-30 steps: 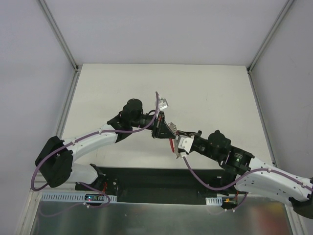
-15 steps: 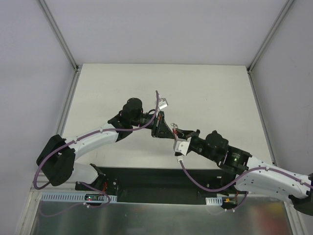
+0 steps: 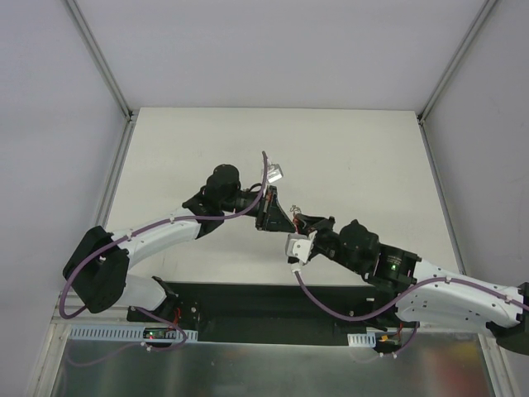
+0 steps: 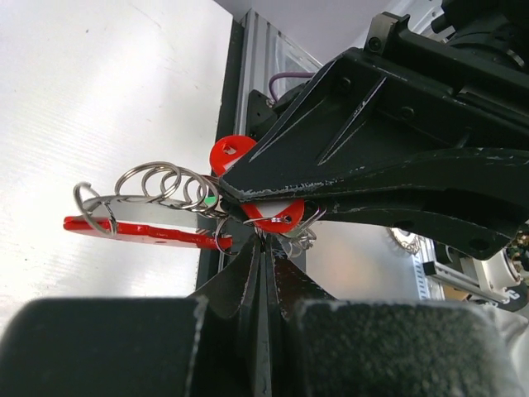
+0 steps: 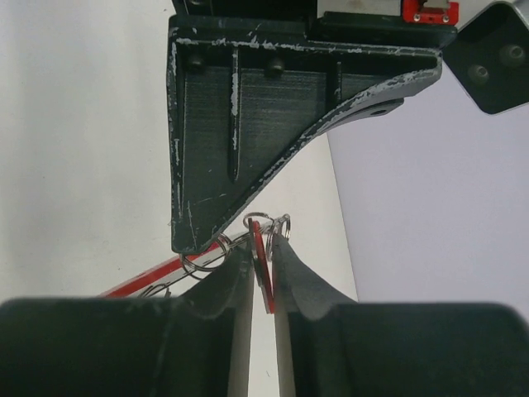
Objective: Remove the keys from the keyring
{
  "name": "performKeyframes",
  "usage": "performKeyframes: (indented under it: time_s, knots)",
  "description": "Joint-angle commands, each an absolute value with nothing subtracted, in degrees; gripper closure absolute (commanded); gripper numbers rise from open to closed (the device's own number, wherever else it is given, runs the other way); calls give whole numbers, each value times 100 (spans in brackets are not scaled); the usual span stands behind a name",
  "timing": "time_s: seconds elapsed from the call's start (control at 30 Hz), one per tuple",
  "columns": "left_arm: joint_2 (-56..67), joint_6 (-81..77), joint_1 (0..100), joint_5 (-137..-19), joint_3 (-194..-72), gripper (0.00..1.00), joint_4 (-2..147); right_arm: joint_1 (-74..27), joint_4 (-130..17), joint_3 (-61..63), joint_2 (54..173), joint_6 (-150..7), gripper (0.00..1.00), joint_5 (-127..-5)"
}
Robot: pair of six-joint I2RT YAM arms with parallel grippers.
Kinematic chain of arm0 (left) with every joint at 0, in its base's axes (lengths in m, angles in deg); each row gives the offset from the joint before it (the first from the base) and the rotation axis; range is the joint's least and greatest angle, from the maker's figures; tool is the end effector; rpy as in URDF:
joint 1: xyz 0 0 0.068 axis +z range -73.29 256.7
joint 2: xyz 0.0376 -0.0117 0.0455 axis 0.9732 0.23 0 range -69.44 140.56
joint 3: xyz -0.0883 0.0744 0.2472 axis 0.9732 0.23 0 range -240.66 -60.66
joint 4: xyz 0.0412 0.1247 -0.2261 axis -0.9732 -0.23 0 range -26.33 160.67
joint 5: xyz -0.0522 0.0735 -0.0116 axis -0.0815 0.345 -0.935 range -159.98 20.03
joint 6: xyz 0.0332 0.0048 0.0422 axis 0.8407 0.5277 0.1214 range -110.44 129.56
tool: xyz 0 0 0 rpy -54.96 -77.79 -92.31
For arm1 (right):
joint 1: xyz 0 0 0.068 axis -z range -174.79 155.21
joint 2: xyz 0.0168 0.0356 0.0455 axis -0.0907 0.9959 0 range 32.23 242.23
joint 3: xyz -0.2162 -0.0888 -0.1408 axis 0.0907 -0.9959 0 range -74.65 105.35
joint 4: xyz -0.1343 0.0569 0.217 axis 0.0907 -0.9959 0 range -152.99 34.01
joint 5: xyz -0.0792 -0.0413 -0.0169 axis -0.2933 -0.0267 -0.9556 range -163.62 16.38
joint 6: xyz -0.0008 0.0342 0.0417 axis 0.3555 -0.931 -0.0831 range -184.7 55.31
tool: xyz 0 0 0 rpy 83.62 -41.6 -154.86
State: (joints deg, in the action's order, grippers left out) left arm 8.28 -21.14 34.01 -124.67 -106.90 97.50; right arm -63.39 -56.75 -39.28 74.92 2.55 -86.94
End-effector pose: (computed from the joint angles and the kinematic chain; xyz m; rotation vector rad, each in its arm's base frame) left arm 0.1996 -0.2237 0.2870 1.0128 1.6532 -1.6900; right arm 0.0748 0.1683 0.3056 -1.5129 0.8000 -0.1814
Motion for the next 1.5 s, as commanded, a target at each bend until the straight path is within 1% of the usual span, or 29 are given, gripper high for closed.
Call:
performKeyframes:
  time_s: [0.0,0.17,0.2,0.23,0.33,0.47,0.6,0.8,0.83,0.87,1.1,1.13,1.23,1.47]
  knots:
    - [756,-2155,3320,-12684,-10575,100,10248,-6449,-4782,-3387,7424,403,84,-8794]
    - [650,-2173,3337,-12579,-10434,100,10617,-6510,-4957,-3229,7494,474,79,-8794]
    - [633,-2199,3337,-12579,-10417,100,10687,-6528,-4984,-3186,7538,483,78,-8812]
    - [633,-2208,3337,-12587,-10408,100,10723,-6537,-5010,-3168,7547,491,73,-8821]
    - [606,-2208,3337,-12596,-10408,100,10750,-6572,-5098,-3097,7599,491,70,-8847]
    - [589,-2252,3346,-12622,-10338,100,10837,-6572,-5125,-3018,7749,553,69,-8952]
    - [536,-2287,3346,-12605,-10241,100,10987,-6572,-5125,-2939,7977,711,68,-9312]
    - [439,-2322,3346,-12596,-10100,100,11242,-6563,-5159,-2799,8083,588,60,-9348]
    - [448,-2322,3346,-12596,-10083,100,11259,-6563,-5194,-2764,8092,562,56,-9348]
    - [448,-2322,3338,-12596,-10065,100,11268,-6555,-5273,-2728,8109,527,55,-9339]
    - [430,-2419,3346,-12614,-9951,100,11558,-6555,-5502,-2561,8188,509,52,-9322]
    - [422,-2428,3346,-12614,-9951,100,11584,-6572,-5529,-2509,8241,509,49,-9322]
    - [352,-2428,3346,-12631,-9907,100,11655,-6563,-5573,-2438,8329,526,45,-9392]
    - [194,-2393,3381,-12623,-9810,100,11681,-6467,-5581,-2324,8549,396,44,-9506]
